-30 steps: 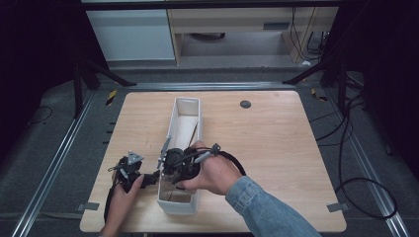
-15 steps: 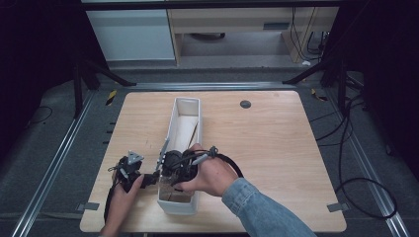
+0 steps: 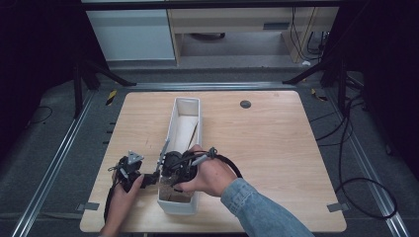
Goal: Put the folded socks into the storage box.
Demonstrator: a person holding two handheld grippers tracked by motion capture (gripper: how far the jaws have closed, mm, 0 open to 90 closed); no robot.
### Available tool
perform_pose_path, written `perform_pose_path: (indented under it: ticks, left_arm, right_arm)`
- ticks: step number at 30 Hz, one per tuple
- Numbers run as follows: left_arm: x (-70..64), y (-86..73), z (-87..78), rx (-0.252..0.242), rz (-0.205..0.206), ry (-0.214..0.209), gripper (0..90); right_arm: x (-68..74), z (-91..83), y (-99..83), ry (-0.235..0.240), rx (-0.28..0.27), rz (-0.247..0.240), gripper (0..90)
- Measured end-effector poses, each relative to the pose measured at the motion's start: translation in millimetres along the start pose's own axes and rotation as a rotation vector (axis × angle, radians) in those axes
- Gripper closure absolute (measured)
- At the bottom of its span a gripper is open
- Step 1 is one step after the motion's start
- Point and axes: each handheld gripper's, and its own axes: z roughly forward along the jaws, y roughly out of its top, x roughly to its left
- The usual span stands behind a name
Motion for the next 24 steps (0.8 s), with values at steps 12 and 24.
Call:
perform_pose_path:
  ticks: [12, 24]
  left_arm:
    - [0.1, 0.1, 0.1, 0.0, 0.0, 0.0, 0.0]
    - [0.3, 0.3, 0.3, 0.0, 0.0, -0.001, 0.0]
  right_arm:
    - [1.0, 6.3, -0.7, 0.007, 0.006, 0.004, 50.1]
    - [-0.1, 22.1, -3.0, 0.016, 0.033, 0.011, 49.9]
